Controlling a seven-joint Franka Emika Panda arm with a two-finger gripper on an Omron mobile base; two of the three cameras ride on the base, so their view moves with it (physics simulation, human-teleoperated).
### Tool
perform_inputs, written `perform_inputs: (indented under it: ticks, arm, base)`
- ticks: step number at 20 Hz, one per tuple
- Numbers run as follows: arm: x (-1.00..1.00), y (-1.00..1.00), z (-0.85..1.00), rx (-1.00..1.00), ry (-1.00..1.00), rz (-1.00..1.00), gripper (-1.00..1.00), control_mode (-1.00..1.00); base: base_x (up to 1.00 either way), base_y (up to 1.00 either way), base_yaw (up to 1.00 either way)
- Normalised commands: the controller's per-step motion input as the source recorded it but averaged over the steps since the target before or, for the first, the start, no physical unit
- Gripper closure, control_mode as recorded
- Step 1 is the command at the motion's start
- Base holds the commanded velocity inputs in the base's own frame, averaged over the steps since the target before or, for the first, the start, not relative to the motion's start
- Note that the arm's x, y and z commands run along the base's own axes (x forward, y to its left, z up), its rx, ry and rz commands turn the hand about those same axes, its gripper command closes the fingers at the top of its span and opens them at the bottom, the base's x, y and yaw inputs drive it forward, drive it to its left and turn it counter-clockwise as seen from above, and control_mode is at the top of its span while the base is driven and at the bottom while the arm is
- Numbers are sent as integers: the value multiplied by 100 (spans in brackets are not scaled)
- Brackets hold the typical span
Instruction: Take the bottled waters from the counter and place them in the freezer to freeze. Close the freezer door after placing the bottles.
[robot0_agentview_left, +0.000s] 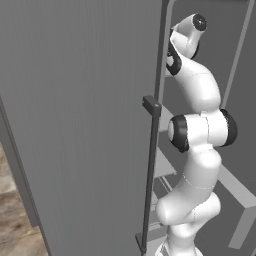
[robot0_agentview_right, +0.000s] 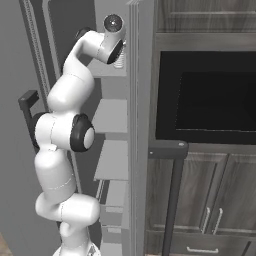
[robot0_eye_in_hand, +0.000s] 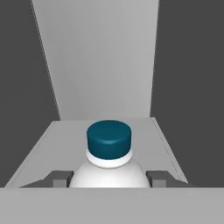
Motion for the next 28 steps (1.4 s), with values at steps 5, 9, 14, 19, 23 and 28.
perform_inputs:
  ticks: [5, 9, 14, 19, 23, 28]
  arm:
    - [0, 0, -14, 0, -1, 0, 100, -100]
    - [0, 4, -8, 0, 0, 0, -100, -100]
    - [0, 2, 0, 0, 0, 0, -100, -100]
    - [-4, 0, 0, 0, -1, 0, -100, -100]
    - [-14, 0, 3, -2, 0, 0, -100, -100]
    - [-27, 0, 2, -2, -2, 0, -100, -100]
  base:
    - [0, 0, 0]
    - [0, 0, 0]
    - [0, 0, 0]
    - [0, 0, 0]
    - [0, 0, 0]
    - [0, 0, 0]
